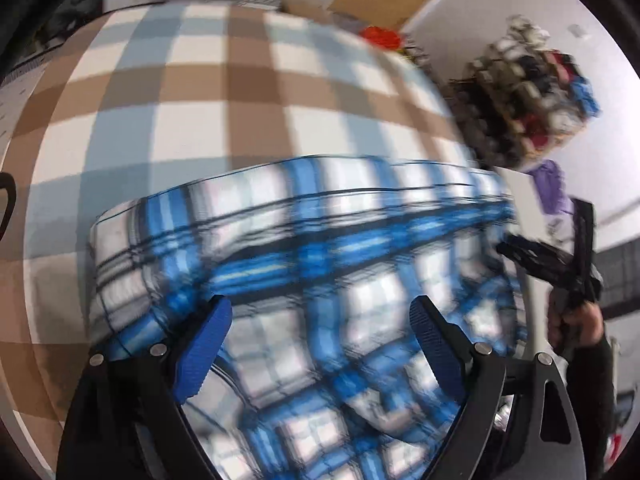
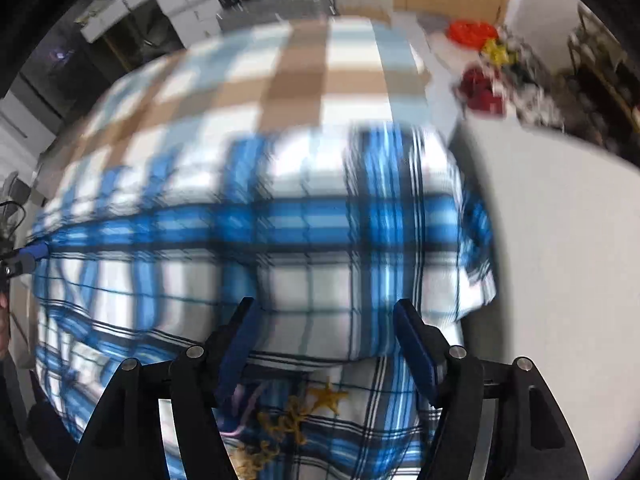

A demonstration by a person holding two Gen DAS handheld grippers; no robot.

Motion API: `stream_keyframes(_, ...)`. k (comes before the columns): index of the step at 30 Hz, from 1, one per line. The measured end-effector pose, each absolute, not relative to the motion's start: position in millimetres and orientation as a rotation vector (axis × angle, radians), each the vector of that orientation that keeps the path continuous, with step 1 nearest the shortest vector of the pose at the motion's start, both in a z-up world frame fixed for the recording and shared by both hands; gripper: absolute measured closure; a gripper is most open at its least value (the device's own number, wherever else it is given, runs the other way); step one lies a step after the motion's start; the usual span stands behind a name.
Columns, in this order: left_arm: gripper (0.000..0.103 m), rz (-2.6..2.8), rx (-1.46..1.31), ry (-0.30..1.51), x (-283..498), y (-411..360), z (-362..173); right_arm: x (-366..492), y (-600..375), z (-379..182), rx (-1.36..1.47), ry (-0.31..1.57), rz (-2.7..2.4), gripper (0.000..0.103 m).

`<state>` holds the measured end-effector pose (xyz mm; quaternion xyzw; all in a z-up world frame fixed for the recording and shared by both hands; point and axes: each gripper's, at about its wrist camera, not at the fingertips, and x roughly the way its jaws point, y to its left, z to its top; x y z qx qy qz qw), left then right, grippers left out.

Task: Fold large clothes

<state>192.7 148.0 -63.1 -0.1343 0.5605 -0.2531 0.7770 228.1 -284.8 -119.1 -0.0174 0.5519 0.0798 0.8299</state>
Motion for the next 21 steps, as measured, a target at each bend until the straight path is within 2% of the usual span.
stream_keyframes(1,0.015,-0.57,-0.288,1.197,186,145,-57,225,-279,-110,-0.058,1.139,0.179,0.023)
stream_keyframes(2,0.015,-0.58,-0.275,1.192,182,142,-56,224,-273,-104,-0.074,1.116,0.189,0.009)
stream_keyframes(3,0.015,-0.586,-0.249,1.193,179,137,-57,223,-264,-100,-0.095,1.099,0.202,0.003)
stream_keyframes(8,0.016,-0.466,-0.162,1.309,195,126,-103,242,-225,-136,-0.256,1.225,0.231,0.003)
stream_keyframes(10,0.014,-0.476,-0.188,1.301,199,131,-110,245,-216,-163,-0.323,1.294,0.216,0.003)
stream_keyframes(11,0.014,-0.48,-0.198,1.294,201,134,-109,246,-214,-168,-0.344,1.292,0.214,0.0)
stream_keyframes(15,0.014,-0.475,-0.251,1.265,219,147,-109,246,-215,-167,-0.285,1.244,0.232,0.0)
stream_keyframes(21,0.014,-0.412,-0.136,1.228,255,151,-107,268,-199,-164,-0.277,1.185,0.26,0.0)
